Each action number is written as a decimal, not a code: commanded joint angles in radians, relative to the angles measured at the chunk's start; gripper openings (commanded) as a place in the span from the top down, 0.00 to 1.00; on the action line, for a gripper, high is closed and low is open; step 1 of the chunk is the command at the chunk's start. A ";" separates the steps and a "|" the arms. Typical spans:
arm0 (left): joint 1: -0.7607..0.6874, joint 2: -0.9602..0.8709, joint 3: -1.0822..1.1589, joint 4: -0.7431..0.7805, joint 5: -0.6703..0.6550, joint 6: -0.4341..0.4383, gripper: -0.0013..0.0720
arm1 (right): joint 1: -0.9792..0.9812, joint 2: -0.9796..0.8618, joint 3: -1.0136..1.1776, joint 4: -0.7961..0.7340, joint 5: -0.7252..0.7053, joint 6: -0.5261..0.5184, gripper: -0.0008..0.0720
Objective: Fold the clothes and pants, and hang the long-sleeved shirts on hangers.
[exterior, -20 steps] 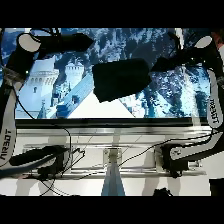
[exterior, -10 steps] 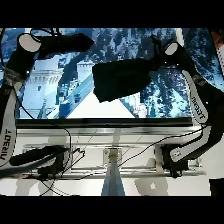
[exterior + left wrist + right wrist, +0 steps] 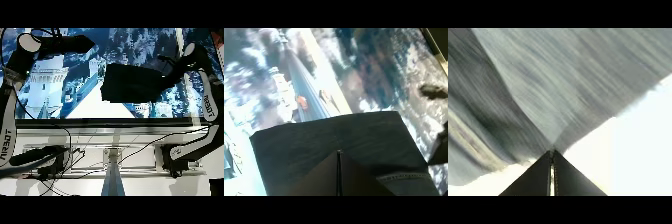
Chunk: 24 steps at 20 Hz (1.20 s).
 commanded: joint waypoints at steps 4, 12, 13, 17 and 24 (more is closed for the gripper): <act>0.001 0.001 0.000 0.000 -0.008 0.000 0.94 | -0.296 0.254 -0.157 0.119 -0.212 -0.050 0.96; 0.000 0.001 0.000 0.000 -0.011 0.000 0.94 | -0.462 0.398 -0.659 0.645 -0.592 -0.036 0.06; 0.000 0.001 0.000 0.000 -0.011 0.000 0.94 | -0.415 0.371 -0.660 0.648 -0.625 0.010 0.03; 0.000 0.001 0.000 0.000 -0.011 0.000 0.94 | -0.206 0.249 -0.640 0.719 -0.821 0.156 0.04; 0.000 0.000 0.000 0.000 -0.011 0.000 0.94 | 0.009 0.007 -0.406 0.756 -0.782 0.237 0.37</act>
